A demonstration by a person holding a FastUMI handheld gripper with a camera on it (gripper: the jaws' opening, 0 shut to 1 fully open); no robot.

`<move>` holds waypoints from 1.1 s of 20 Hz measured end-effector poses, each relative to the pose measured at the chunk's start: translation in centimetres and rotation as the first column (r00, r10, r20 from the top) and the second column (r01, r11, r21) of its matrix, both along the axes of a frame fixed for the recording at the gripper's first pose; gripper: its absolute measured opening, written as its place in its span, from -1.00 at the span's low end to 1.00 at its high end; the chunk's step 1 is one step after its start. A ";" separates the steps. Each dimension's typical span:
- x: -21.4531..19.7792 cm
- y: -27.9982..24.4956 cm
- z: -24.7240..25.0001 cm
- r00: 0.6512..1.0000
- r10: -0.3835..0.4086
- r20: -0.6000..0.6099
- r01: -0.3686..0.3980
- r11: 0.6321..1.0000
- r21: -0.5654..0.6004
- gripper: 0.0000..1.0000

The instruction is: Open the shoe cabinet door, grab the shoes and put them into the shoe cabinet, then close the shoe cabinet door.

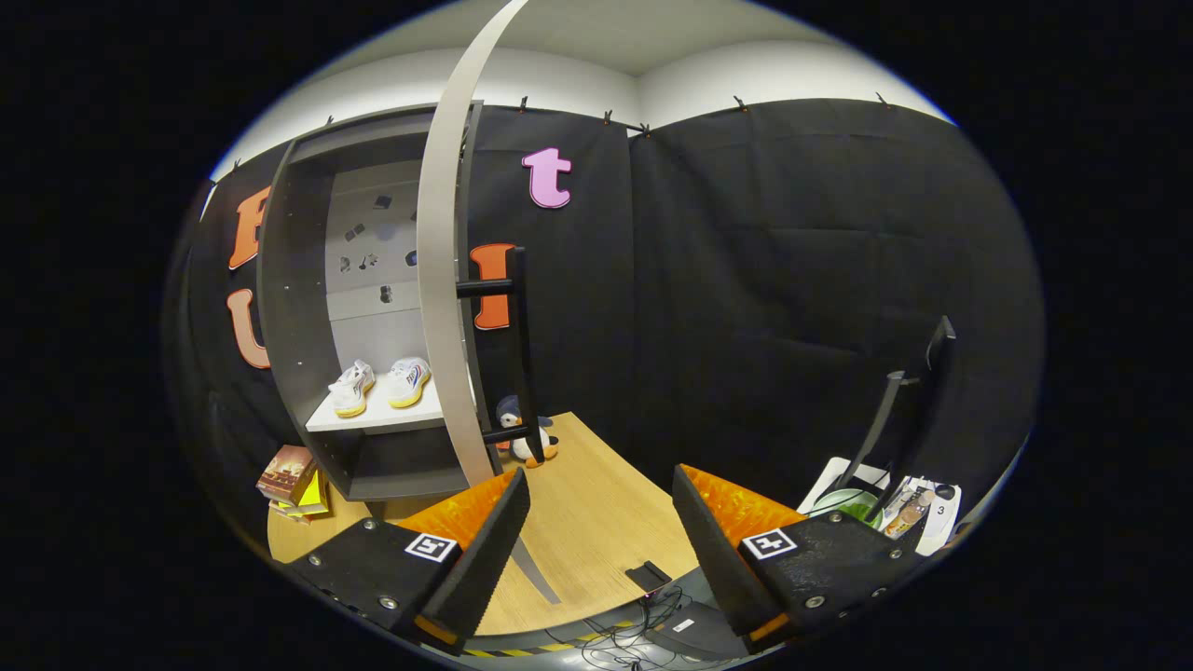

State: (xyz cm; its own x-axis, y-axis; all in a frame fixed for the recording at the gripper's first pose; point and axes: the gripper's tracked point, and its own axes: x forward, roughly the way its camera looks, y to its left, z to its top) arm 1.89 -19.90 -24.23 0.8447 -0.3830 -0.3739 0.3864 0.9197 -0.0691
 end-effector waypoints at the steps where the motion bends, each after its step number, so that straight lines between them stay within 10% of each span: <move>1: 0.4 0.3 -0.2 1.000 0.013 -0.005 -0.013 1.000 0.002 0.91; 22: -0.3 8.5 -0.2 0.990 0.137 0.031 -0.137 0.990 -0.012 0.79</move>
State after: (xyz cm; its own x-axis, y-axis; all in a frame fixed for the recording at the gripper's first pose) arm 1.58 -11.38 -24.47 0.9010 -0.2663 -0.3426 0.2587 0.9635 -0.0685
